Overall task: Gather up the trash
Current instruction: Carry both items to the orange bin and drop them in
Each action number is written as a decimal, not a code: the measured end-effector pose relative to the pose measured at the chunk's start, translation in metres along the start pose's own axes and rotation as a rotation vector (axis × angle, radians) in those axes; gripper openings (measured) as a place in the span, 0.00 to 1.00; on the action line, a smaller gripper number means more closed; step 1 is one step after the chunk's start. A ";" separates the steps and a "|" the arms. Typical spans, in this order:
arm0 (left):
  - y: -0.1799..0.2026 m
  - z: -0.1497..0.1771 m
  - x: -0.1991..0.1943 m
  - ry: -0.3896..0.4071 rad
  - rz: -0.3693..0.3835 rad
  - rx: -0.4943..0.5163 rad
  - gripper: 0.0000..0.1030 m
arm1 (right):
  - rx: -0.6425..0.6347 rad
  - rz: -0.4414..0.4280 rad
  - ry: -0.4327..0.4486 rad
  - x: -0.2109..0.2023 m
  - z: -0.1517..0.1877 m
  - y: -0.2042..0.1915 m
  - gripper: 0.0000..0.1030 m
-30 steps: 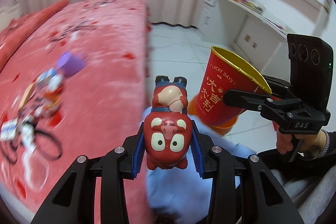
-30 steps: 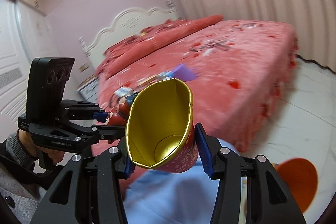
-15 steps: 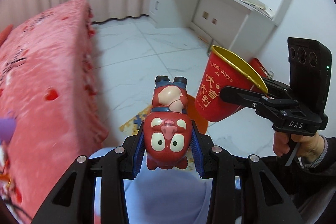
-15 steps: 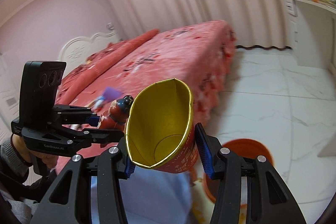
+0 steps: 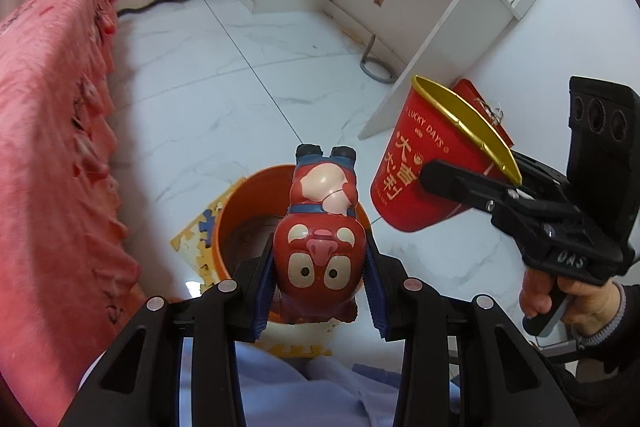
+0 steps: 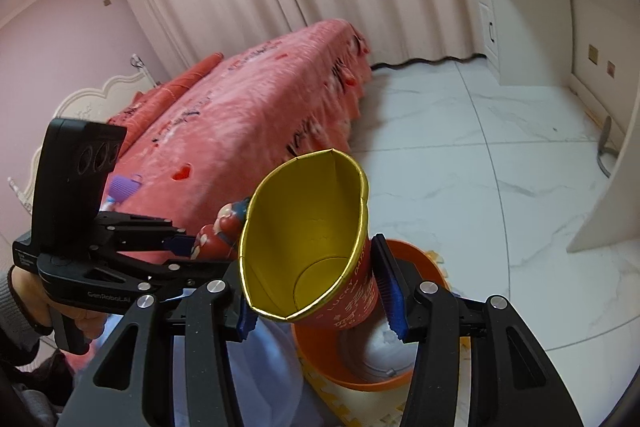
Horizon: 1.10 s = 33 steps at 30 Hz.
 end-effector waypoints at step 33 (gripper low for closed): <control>-0.023 0.004 0.012 -0.028 -0.058 -0.068 0.72 | 0.049 0.058 -0.144 0.071 0.025 0.015 0.62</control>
Point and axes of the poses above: each gripper's, at about its wrist camera, not at the fingertips, and x roughly the way its jaws point, y to its right, z to its underside, the point moved 1 cm from there along x, roughly the way its jaws point, and after that the axes turned 1 degree about -z, right-handed, at the moved point
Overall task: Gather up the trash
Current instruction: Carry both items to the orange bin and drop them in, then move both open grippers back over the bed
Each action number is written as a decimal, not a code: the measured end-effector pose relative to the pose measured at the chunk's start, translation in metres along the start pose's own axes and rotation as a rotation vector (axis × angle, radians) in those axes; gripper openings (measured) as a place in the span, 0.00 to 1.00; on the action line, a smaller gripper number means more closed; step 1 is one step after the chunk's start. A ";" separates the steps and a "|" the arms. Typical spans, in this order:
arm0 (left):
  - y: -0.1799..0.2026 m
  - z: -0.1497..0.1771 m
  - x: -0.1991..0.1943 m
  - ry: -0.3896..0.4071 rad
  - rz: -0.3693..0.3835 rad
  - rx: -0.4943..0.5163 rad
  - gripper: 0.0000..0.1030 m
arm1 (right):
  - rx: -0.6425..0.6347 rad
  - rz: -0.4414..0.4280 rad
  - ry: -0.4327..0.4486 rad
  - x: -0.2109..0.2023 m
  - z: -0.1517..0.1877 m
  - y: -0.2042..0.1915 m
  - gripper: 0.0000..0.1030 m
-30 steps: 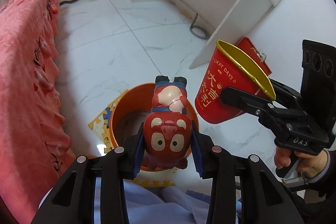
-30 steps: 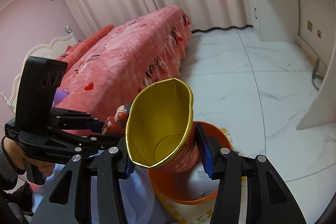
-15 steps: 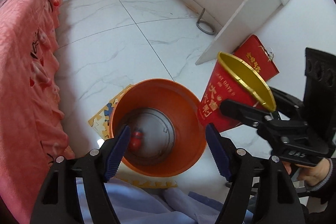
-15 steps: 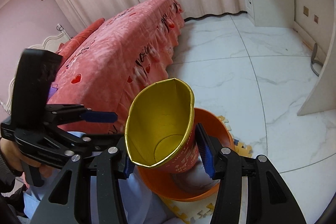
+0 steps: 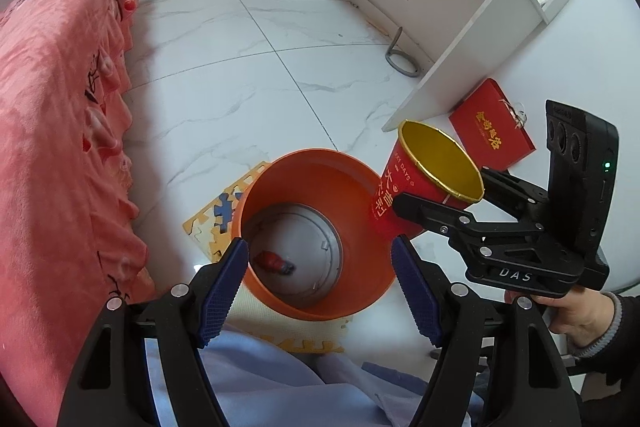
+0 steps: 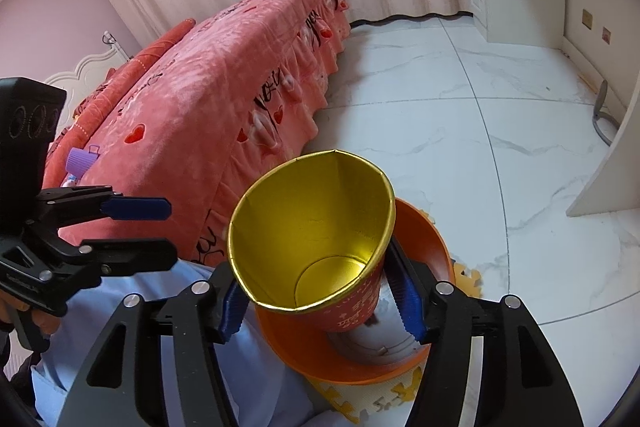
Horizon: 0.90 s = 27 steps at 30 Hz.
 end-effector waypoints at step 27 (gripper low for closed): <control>-0.017 0.042 -0.084 0.135 -0.116 -0.079 0.83 | -0.127 -0.145 0.027 -0.045 -0.013 -0.084 0.70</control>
Point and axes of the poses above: each gripper's, at about its wrist camera, not at the fingertips, and x roughly the way its jaws point, y to its right, z to its underside, the point moved 1 cm from there along x, roughly the way its jaws point, and after that the axes turned 1 degree about -z, right-handed, at the moved point
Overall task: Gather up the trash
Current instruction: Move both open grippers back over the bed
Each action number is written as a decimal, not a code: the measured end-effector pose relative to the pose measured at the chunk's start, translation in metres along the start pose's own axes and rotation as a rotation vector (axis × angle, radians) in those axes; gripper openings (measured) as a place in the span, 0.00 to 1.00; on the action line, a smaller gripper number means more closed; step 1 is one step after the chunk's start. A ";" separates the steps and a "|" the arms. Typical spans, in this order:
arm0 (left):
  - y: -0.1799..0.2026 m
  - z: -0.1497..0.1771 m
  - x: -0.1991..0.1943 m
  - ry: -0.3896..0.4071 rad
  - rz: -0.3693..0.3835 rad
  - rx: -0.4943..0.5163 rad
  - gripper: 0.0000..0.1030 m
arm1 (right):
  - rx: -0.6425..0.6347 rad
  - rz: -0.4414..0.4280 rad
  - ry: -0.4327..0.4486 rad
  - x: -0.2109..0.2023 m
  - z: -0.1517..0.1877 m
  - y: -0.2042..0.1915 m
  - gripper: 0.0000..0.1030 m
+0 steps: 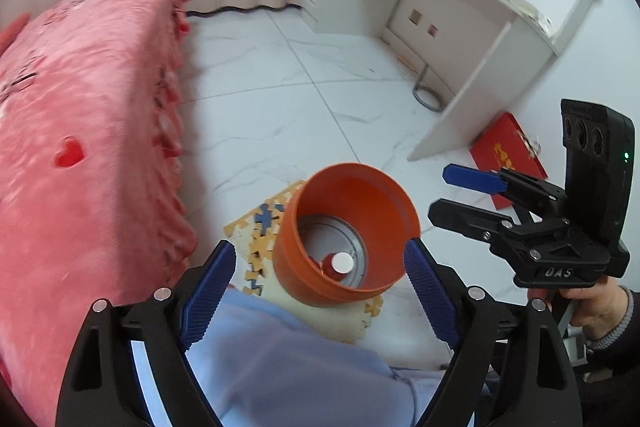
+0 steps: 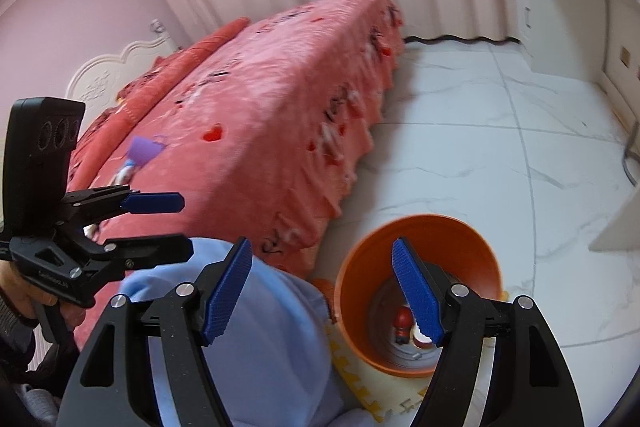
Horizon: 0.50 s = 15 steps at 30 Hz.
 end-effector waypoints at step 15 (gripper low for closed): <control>-0.054 0.071 -0.107 0.141 -0.172 -0.212 0.93 | -0.195 -0.211 -0.023 0.007 -0.013 -0.136 0.80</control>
Point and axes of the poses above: each gripper's, at about its wrist camera, not at the fingertips, and x roughly the way its jaws point, y to its right, z to its underside, the point moved 1 cm from there along x, roughly the way its jaws point, and after that the axes turned 1 degree about -z, right-handed, at the moved point
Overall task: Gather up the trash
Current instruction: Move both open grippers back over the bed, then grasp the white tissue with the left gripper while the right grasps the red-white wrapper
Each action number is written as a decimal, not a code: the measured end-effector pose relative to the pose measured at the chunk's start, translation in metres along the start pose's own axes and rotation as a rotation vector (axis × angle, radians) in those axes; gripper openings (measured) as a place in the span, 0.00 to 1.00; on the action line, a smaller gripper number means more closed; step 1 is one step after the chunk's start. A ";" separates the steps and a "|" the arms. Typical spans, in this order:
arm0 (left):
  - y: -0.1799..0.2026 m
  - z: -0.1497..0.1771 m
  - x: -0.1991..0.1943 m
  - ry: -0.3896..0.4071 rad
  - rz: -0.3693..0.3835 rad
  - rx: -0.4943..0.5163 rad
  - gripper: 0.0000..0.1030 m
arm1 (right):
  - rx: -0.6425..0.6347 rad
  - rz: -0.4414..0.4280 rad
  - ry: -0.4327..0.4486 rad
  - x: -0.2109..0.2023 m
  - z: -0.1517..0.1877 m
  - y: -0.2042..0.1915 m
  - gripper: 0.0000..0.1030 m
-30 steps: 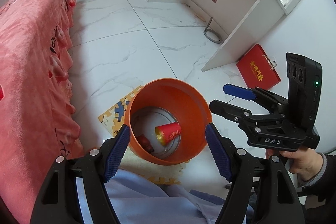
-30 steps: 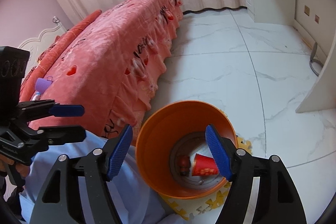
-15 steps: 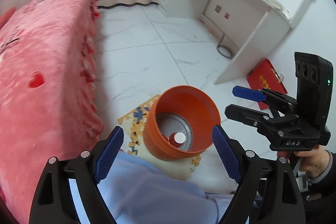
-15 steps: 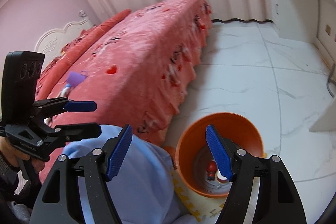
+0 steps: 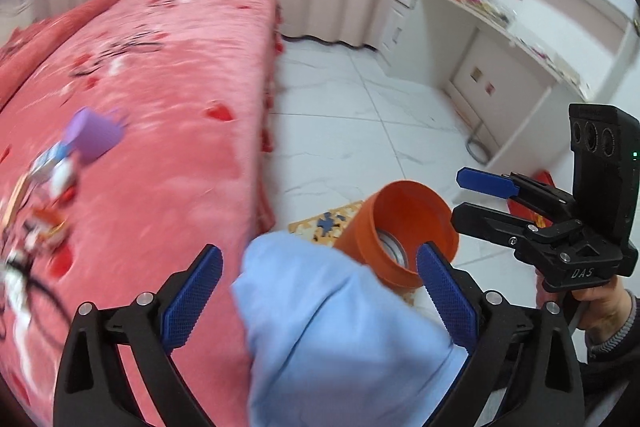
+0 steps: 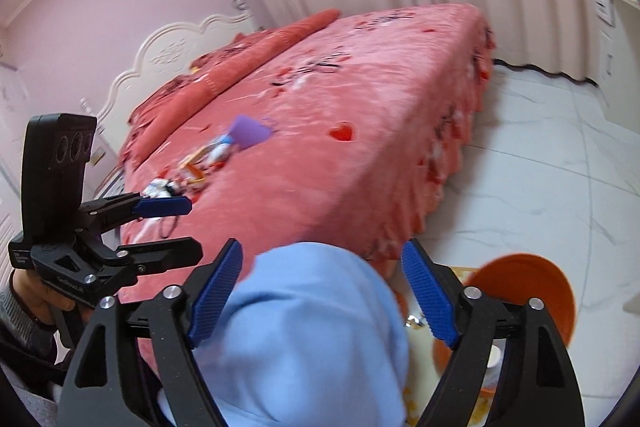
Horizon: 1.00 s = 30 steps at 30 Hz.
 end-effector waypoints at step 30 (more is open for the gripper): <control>-0.188 0.078 -0.100 0.065 -0.279 -0.352 0.93 | -0.351 -0.273 -0.183 0.154 -0.045 -0.201 0.82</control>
Point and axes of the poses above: each gripper's, at about its wrist camera, not at the fingertips, and x roughly the way its jaws point, y to its right, z to its underside, the point moved 1 cm from there along x, roughly the way its jaws point, and after that the axes turned 1 degree about -z, right-handed, at the moved point
